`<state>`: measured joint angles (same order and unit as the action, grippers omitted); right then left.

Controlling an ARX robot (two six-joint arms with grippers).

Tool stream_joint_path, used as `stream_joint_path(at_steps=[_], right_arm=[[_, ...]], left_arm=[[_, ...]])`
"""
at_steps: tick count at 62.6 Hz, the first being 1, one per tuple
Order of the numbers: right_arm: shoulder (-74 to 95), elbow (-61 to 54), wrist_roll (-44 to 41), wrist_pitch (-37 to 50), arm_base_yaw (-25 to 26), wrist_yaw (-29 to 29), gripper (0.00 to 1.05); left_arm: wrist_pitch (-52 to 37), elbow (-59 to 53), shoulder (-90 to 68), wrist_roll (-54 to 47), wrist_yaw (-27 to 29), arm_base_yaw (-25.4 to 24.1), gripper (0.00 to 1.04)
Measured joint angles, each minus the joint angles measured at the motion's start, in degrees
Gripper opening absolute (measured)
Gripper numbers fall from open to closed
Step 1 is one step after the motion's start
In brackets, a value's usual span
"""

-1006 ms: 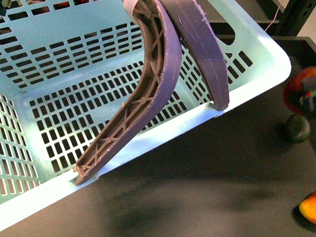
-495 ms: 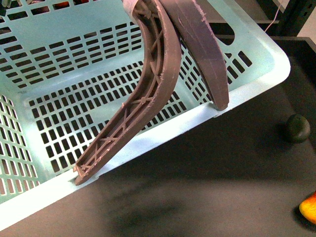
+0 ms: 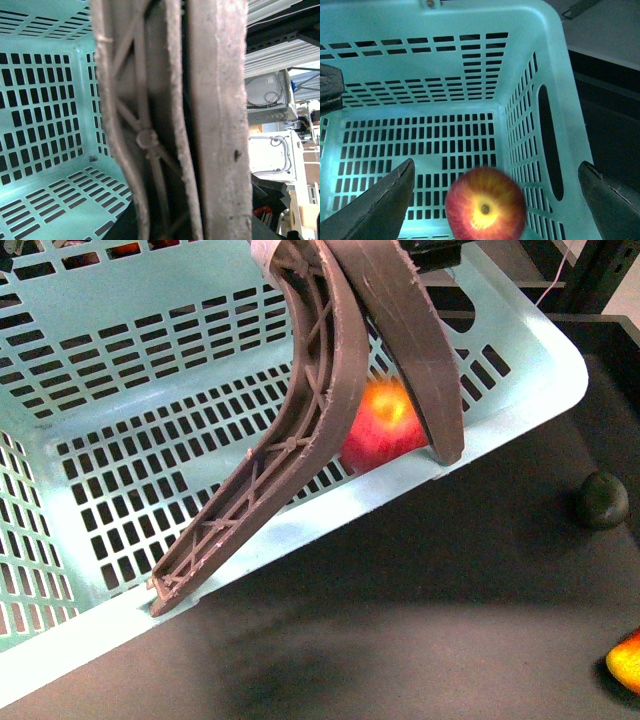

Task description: Pick apple with right arm and hold basket with left

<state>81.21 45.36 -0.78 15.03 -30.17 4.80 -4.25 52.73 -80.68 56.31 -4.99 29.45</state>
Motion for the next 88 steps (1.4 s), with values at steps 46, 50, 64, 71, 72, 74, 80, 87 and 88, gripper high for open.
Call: stream_joint_path(at_steps=[46, 50, 64, 71, 72, 74, 80, 87, 88], right_arm=[[-25.7, -29.4, 0.4, 23.6, 19.1, 5.9, 0.21], [-27.7, -31.3, 0.4, 23.6, 20.2, 4.9, 0.10], [-34.4, -36.4, 0.6, 22.3, 23.2, 1.9, 0.02], [-37.9, -38.4, 0.6, 20.8, 24.4, 0.7, 0.02], [-38.5, -38.7, 0.6, 20.4, 24.6, 0.6, 0.02], [-39.5, -39.2, 0.6, 19.9, 25.3, -0.4, 0.02], [-42.5, -40.4, 0.6, 18.1, 29.0, -4.3, 0.02], [-45.7, -41.4, 0.6, 16.1, 29.9, -4.6, 0.02], [-45.9, -41.5, 0.6, 15.9, 29.9, -4.7, 0.02]], left_arm=[[0.0, 0.0, -0.3, -0.4, 0.3, 0.0, 0.15], [0.0, 0.0, -0.3, -0.5, 0.4, 0.0, 0.15], [0.0, 0.0, -0.3, -0.5, 0.3, 0.0, 0.15], [0.0, 0.0, -0.3, -0.5, 0.3, 0.0, 0.15], [0.0, 0.0, -0.3, -0.5, 0.3, 0.0, 0.15], [0.0, 0.0, -0.3, -0.5, 0.2, 0.0, 0.15], [0.0, 0.0, -0.3, -0.5, 0.1, 0.0, 0.15], [0.0, 0.0, -0.3, -0.5, 0.3, 0.0, 0.15], [0.0, 0.0, -0.3, -0.5, 0.3, 0.0, 0.15]])
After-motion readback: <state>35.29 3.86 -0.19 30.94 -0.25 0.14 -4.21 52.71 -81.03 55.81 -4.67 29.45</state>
